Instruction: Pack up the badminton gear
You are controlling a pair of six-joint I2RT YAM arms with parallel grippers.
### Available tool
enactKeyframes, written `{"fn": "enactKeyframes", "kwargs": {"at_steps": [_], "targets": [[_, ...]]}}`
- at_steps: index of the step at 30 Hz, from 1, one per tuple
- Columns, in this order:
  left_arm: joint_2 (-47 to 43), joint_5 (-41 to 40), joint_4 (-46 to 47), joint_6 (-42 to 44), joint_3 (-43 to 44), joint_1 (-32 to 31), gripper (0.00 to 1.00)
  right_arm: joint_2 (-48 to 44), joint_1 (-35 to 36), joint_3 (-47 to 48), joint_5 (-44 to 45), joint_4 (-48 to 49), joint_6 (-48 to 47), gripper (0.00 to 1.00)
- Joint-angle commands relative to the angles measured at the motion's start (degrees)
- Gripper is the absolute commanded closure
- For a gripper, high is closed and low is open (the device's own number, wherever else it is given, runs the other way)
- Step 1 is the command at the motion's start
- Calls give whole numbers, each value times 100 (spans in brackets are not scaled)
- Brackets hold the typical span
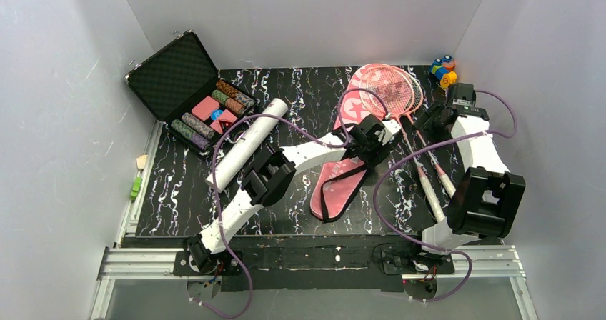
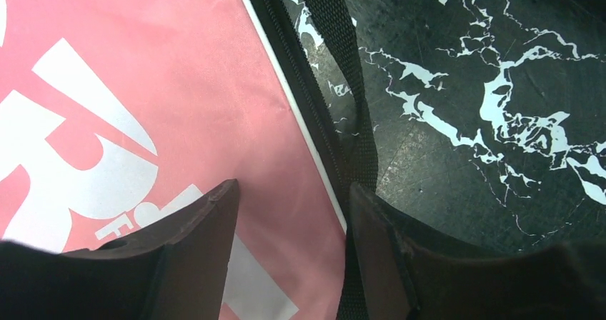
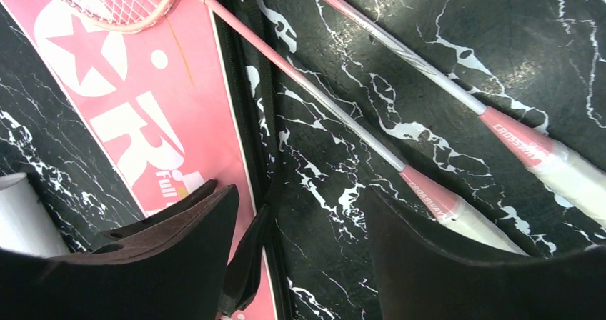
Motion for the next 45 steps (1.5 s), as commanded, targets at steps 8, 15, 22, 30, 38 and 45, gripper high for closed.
{"fn": "enactKeyframes", "kwargs": {"at_steps": [8, 15, 22, 30, 38, 45], "targets": [[-891, -471, 82, 14, -648, 77, 90, 80, 244, -202, -349, 402, 83, 33], [-1687, -458, 69, -307, -1300, 220, 100, 267, 707, -421, -236, 559, 184, 33], [-2246, -278, 92, -543, -1816, 453, 100, 423, 834, -208, -439, 554, 181, 29], [-2512, -80, -25, -685, -2007, 571, 100, 553, 1346, -741, -1638, 1580, 936, 26], [-2647, 62, -42, -687, -2234, 621, 100, 576, 1702, -1359, -2046, 2369, 1777, 18], [-2710, -57, 67, -543, -2359, 714, 100, 956, 1743, -1299, -1897, 2895, 2078, 23]]}}
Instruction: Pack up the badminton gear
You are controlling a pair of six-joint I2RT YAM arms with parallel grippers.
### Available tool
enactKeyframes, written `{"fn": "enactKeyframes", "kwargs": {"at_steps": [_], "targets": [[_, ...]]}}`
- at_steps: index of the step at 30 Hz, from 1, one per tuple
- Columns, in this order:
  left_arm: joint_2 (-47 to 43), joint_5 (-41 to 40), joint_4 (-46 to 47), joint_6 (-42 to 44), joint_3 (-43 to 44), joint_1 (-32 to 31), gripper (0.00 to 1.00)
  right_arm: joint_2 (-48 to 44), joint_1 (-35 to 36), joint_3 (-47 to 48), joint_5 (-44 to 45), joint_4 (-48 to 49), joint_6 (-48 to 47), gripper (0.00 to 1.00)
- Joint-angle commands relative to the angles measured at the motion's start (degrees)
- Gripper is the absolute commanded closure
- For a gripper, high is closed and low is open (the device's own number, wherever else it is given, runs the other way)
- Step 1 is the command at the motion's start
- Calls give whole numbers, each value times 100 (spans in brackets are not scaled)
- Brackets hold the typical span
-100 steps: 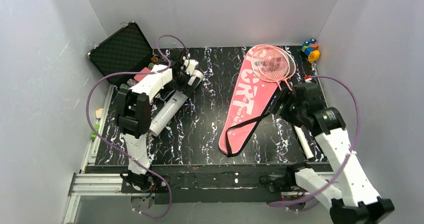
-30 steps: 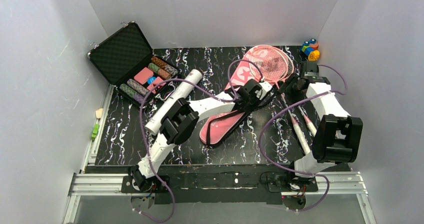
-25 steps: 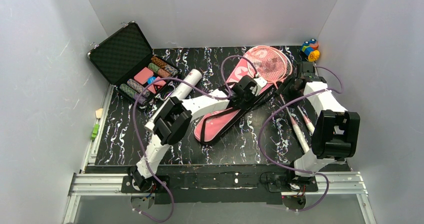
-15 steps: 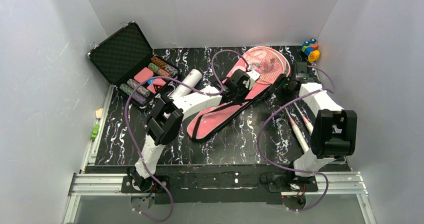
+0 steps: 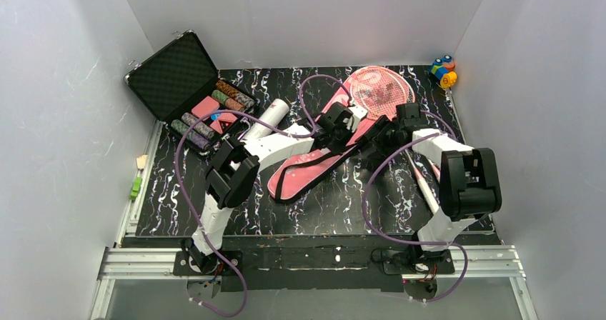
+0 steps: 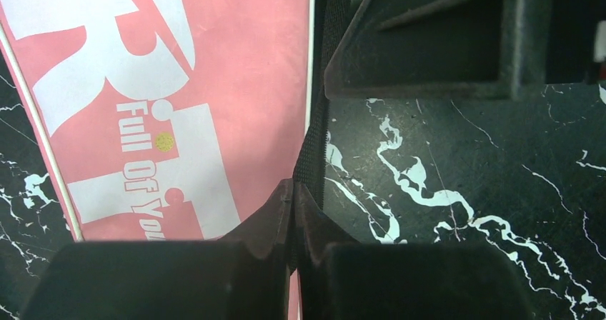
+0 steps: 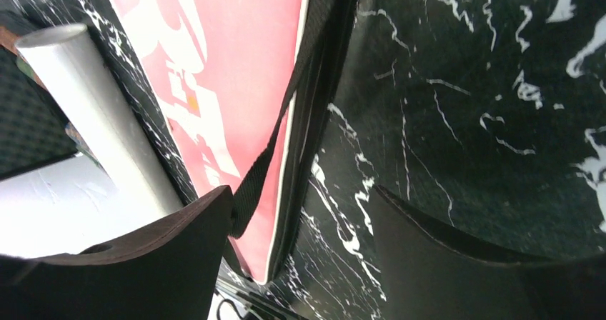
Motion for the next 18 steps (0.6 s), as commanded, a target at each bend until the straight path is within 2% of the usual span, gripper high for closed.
{"fn": "enactKeyframes", "kwargs": {"at_steps": [1, 3, 7, 10, 11, 16, 18], "targets": [[-555, -94, 123, 131, -53, 122, 100, 321, 38, 225, 27, 633, 327, 25], [-520, -176, 164, 207, -9, 160, 100, 515, 51, 393, 15, 718, 375, 31], [-429, -390, 269, 460, 44, 268, 100, 889, 55, 772, -66, 795, 479, 55], [-345, -614, 370, 668, 22, 297, 100, 1039, 84, 988, -144, 798, 520, 64], [-330, -708, 412, 743, 7, 303, 95, 1062, 82, 1049, -151, 785, 516, 66], [-609, -665, 489, 932, -75, 305, 47, 1187, 91, 1344, -183, 664, 451, 74], [-749, -527, 343, 956, -1, 293, 34, 1305, 91, 1538, -186, 517, 431, 74]]}}
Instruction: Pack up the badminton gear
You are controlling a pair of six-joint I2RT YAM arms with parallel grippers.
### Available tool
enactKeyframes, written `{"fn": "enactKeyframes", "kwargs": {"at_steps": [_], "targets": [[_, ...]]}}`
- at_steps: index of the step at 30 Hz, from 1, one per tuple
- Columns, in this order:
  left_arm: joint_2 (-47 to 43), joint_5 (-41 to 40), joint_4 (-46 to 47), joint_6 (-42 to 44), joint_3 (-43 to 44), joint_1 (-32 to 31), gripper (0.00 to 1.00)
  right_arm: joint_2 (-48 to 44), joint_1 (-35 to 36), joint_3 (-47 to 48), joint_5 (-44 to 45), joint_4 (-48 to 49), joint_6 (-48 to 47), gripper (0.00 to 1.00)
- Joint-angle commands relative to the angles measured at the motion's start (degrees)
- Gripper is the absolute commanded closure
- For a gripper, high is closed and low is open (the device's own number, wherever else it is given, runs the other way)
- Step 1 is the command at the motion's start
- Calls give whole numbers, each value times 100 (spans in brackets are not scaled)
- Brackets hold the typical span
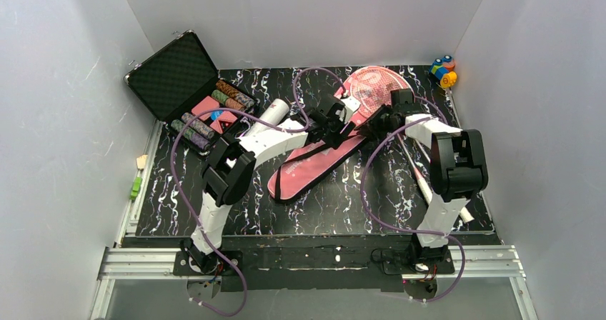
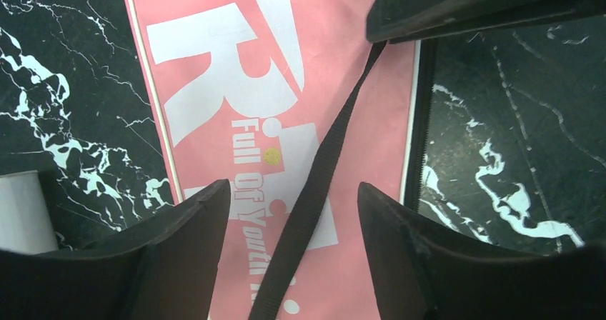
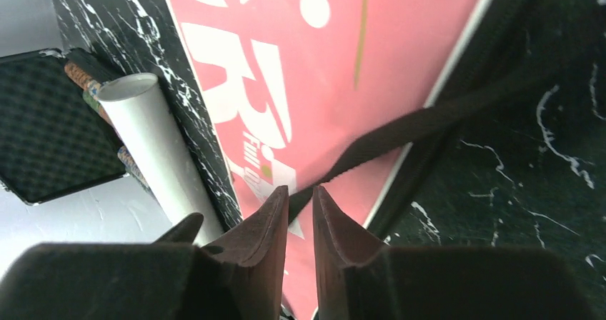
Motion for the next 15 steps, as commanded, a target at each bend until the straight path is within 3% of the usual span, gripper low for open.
{"fn": "enactKeyframes", "kwargs": {"at_steps": [1, 8, 11, 15], "targets": [[-799, 110, -106, 190, 78, -32, 32, 219, 32, 551, -97, -119, -24, 74], [-1018, 1409, -605, 273, -350, -359, 31, 648, 21, 1287, -99, -490, -224, 76], [-932, 1843, -598, 510, -701, -582, 32, 438, -65, 1421, 13, -782, -401, 57], [-552, 1603, -504, 793, -623, -619, 33, -118, -295, 1187, 48, -806, -452, 42]]}}
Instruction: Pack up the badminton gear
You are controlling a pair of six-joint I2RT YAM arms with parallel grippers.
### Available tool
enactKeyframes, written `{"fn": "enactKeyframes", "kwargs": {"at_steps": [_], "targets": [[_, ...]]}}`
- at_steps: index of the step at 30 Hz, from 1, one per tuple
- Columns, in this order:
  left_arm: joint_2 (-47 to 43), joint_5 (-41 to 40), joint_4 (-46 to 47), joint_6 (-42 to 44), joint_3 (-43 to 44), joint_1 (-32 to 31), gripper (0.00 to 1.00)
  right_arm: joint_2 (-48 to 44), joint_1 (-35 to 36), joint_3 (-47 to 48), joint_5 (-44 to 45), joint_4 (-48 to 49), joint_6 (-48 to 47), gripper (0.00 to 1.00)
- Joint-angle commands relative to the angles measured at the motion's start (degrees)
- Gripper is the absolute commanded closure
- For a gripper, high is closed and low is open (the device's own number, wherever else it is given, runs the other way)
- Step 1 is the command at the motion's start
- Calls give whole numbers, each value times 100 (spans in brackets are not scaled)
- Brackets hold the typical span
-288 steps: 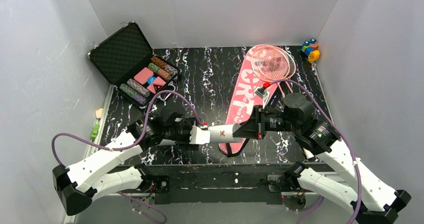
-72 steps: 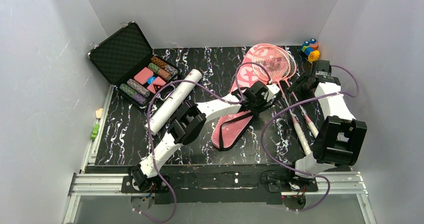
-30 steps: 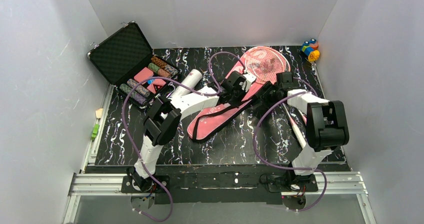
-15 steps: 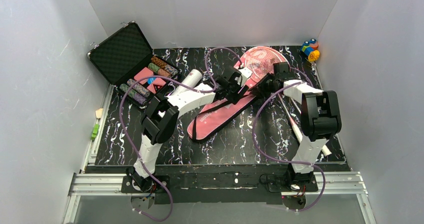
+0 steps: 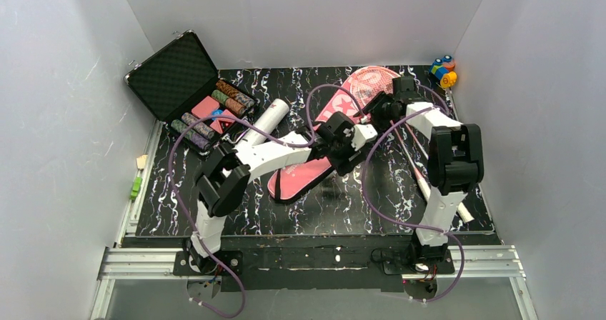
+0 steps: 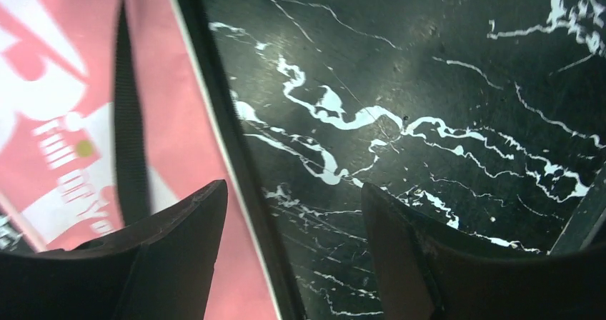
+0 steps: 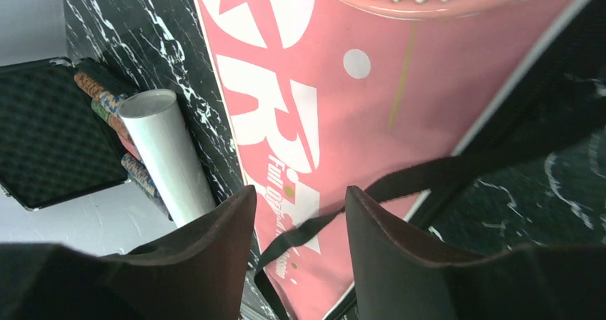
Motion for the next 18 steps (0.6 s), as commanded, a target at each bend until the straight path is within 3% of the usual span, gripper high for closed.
{"fn": "enactKeyframes", "kwargs": {"at_steps": [1, 7, 18], "targets": [[316, 84, -69, 423, 60, -61, 33, -837, -306, -71, 50, -198, -197, 39], [827, -516, 84, 578, 534, -34, 35, -1667, -586, -524, 141, -356, -403, 36], [759, -621, 338, 656, 408, -24, 38, -2351, -678, -1838, -72, -37, -450, 37]]}}
